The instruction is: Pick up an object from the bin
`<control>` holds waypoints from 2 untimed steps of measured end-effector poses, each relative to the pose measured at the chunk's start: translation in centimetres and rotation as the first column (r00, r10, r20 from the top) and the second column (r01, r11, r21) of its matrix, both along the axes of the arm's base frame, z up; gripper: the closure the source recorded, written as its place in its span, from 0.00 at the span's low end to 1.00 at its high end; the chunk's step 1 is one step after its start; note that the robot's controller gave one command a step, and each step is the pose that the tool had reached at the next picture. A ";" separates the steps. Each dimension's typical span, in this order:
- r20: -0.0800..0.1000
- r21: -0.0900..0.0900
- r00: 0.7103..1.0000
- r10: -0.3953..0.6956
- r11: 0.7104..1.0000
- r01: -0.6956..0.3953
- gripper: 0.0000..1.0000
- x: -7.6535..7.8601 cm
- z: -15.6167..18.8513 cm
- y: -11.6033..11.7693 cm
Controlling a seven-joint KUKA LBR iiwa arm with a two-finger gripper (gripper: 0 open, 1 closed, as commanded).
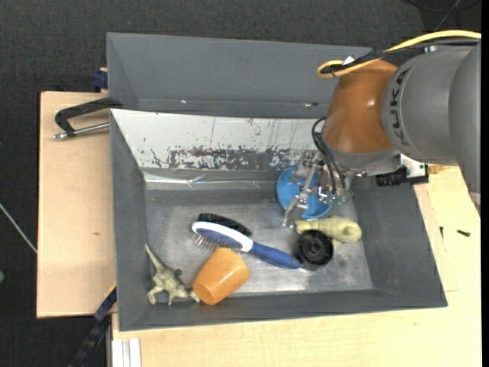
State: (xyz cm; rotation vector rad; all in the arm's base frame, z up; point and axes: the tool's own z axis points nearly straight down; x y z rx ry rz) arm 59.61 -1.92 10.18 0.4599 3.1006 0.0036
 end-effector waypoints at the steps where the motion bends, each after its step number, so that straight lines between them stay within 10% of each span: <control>1: -0.008 0.001 0.992 -0.125 0.992 0.125 0.00 -1.9 0.3 1.5; 2: -0.002 0.005 0.914 -0.406 0.914 0.406 0.00 0.0 -2.8 -1.0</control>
Offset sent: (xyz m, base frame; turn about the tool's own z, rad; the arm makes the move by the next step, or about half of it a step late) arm -0.0193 0.0129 0.0018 0.1261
